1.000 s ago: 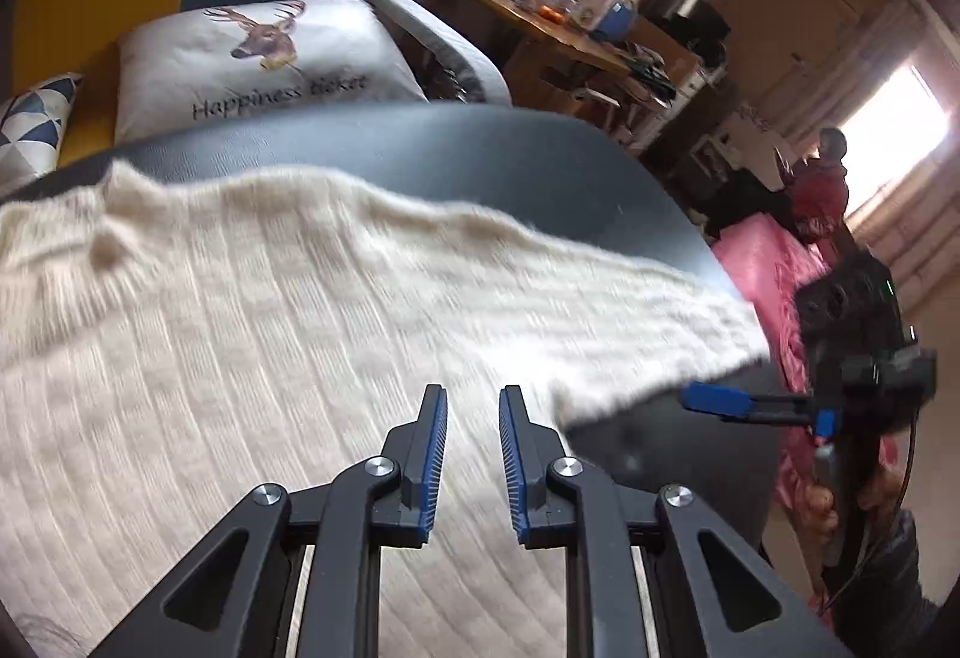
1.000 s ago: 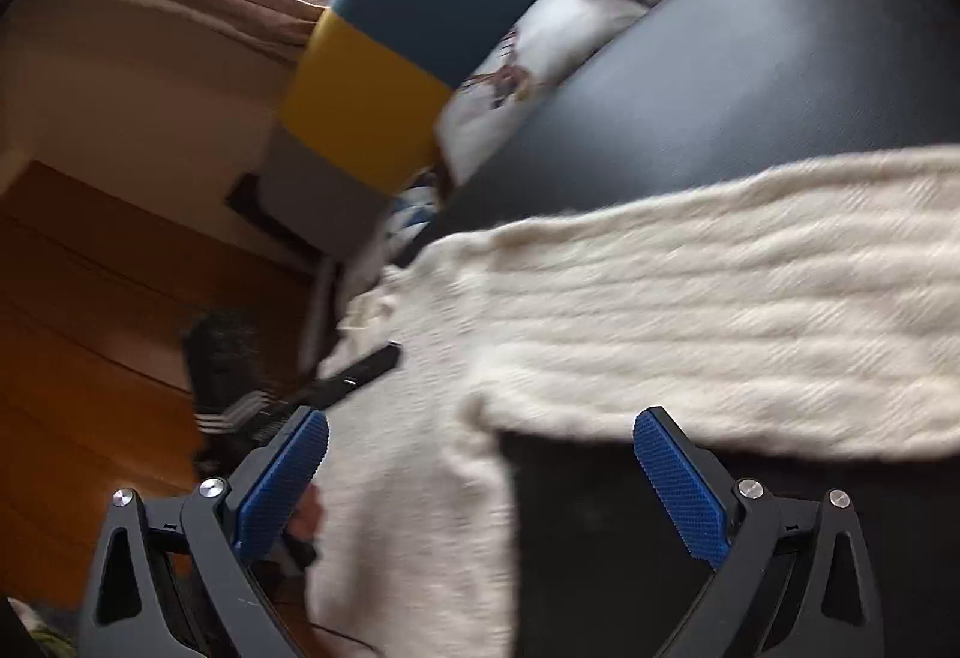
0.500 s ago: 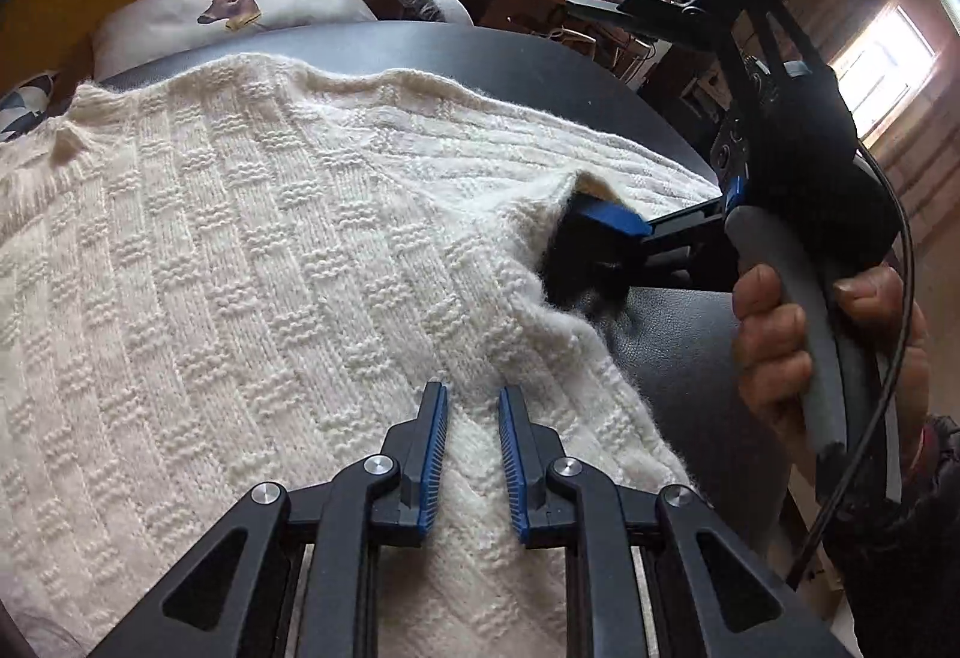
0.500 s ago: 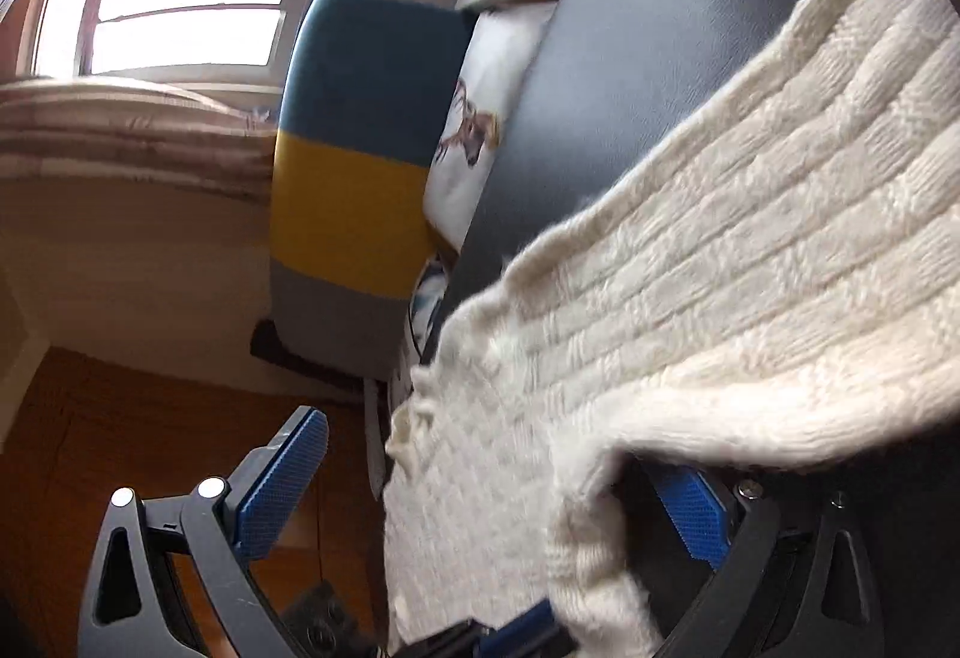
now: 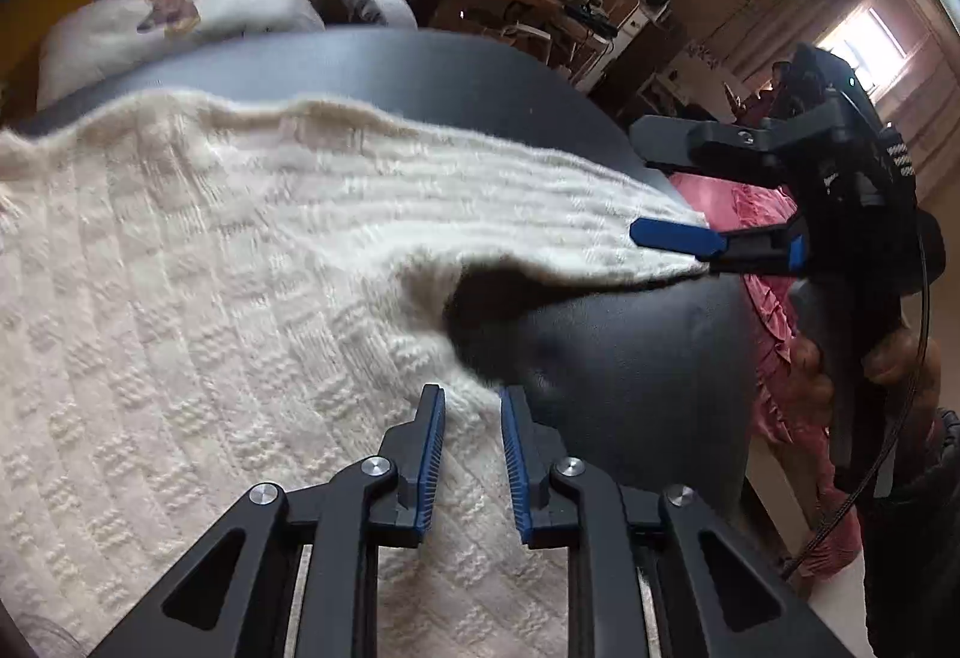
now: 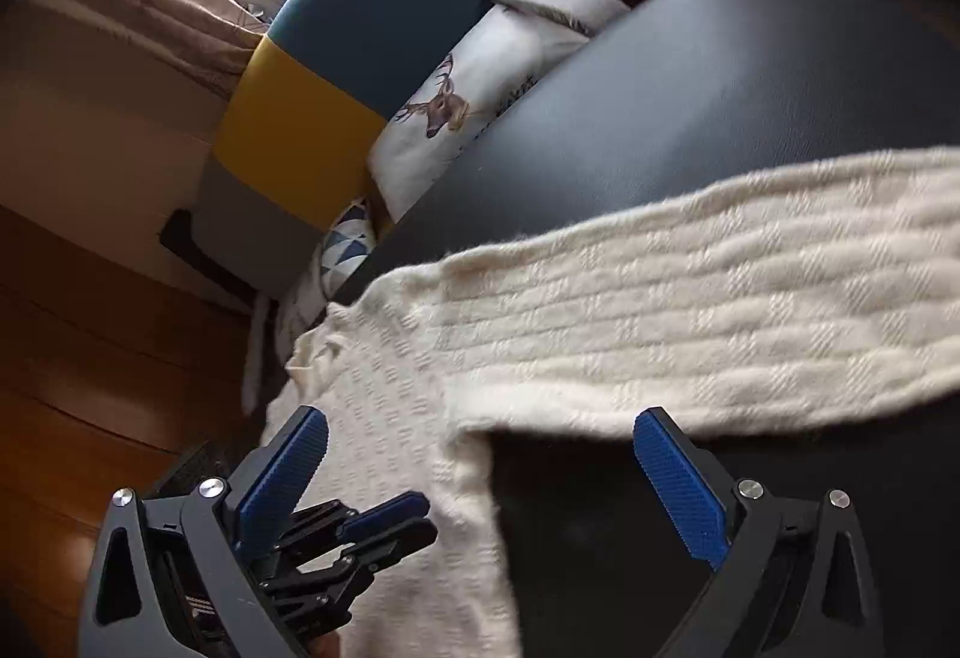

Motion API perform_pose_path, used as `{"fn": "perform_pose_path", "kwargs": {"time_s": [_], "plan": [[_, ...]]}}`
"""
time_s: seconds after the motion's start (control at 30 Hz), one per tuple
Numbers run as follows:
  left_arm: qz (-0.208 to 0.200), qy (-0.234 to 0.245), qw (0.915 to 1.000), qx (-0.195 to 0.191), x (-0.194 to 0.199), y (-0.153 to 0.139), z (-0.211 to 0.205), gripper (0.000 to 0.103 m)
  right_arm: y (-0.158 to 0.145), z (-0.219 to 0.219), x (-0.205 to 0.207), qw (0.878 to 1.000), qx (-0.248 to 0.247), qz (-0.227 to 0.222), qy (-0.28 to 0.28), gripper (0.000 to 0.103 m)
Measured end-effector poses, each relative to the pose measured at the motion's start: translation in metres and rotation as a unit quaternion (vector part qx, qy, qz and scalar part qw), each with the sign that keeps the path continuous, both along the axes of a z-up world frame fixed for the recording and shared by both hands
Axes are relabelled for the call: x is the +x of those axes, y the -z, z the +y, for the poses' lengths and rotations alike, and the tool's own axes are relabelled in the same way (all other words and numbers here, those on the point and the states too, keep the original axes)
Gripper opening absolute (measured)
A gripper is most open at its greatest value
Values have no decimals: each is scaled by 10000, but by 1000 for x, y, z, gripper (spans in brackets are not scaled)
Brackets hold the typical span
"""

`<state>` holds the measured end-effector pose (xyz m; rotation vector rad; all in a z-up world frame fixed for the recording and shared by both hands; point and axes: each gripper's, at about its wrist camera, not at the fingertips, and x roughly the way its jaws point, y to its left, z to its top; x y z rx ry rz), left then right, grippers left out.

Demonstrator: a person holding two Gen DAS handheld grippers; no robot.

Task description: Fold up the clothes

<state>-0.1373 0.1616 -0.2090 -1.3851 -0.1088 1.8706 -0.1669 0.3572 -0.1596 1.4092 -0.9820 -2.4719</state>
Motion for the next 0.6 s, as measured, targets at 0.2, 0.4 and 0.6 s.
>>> {"fn": "perform_pose_path", "kwargs": {"time_s": [0.2,0.4,0.6], "plan": [[-694,170,9953,653,-8,22,-6,15,51,4,-32,9726,2004,-1173,-121,103],[-742,189,9950,643,-16,26,-5,12,62,-1,-44,9533,2791,-1146,-117,103],[-371,-537,9960,617,-4,2,-45,20,51,0,-39,9607,2609,-941,-150,103]]}}
